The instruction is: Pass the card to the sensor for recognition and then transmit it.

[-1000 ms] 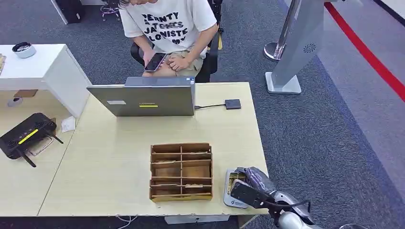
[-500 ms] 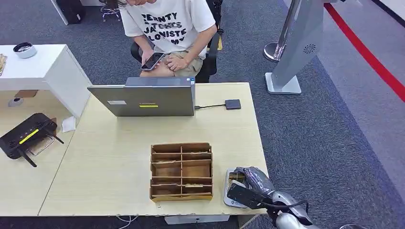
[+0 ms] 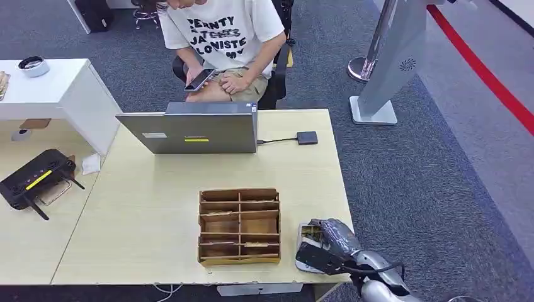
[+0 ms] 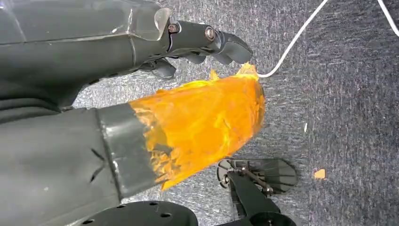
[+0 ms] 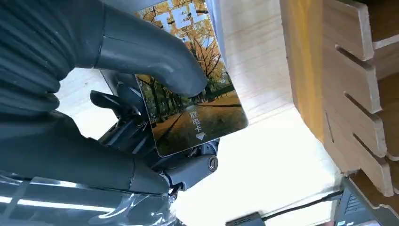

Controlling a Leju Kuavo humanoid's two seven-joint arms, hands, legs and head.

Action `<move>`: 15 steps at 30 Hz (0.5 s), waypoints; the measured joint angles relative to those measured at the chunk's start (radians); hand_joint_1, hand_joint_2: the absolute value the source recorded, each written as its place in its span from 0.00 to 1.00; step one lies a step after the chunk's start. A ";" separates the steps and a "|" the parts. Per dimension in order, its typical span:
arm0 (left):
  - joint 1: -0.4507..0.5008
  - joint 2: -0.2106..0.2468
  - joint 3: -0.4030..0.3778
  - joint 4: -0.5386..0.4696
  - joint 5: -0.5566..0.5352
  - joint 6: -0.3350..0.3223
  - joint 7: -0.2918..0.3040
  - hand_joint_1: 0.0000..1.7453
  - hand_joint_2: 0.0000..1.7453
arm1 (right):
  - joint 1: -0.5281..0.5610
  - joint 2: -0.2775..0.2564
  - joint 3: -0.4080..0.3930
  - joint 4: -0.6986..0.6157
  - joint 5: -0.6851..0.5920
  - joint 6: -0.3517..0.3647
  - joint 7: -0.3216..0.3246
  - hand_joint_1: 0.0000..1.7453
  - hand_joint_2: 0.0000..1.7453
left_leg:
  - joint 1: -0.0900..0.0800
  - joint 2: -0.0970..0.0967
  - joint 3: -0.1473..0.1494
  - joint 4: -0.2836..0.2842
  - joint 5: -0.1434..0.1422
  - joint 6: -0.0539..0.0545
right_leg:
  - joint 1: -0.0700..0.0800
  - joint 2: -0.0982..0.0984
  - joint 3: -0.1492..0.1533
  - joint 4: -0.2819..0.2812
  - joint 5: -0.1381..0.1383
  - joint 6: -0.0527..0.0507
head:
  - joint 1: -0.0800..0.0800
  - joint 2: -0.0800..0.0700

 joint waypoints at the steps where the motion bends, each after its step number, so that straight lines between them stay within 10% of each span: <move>1: 0.000 0.000 0.000 0.000 0.000 0.000 0.000 0.00 0.00 | -0.001 0.000 0.000 0.001 0.001 0.000 0.002 1.00 1.00 | 0.000 0.000 0.000 0.000 0.000 0.000 | 0.000 0.000 0.000 0.000 0.000 0.000 | 0.000 0.000; 15: 0.000 0.000 0.000 0.000 0.000 -0.001 0.000 0.00 0.00 | -0.001 0.000 0.000 0.006 0.011 0.000 0.005 1.00 1.00 | 0.000 0.000 0.001 0.000 0.000 0.000 | 0.000 0.000 0.001 0.000 0.000 0.000 | 0.000 0.000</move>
